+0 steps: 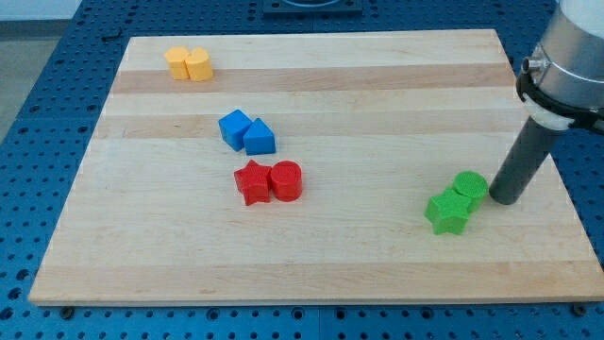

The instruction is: Nudge the green circle left a bit

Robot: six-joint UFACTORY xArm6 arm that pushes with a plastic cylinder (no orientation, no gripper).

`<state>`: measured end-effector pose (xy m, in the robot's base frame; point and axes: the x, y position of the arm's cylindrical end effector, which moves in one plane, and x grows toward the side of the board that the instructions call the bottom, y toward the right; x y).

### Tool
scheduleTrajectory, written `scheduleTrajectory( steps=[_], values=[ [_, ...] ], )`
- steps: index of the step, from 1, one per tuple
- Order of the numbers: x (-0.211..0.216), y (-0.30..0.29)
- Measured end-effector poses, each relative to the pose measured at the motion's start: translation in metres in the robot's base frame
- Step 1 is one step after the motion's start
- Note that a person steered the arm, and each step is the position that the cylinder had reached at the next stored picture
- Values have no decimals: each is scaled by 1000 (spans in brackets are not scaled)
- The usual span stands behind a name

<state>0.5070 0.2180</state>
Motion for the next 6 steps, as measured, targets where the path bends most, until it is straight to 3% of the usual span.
scheduleTrajectory(
  steps=[6],
  values=[
    [0,-15]
  ],
)
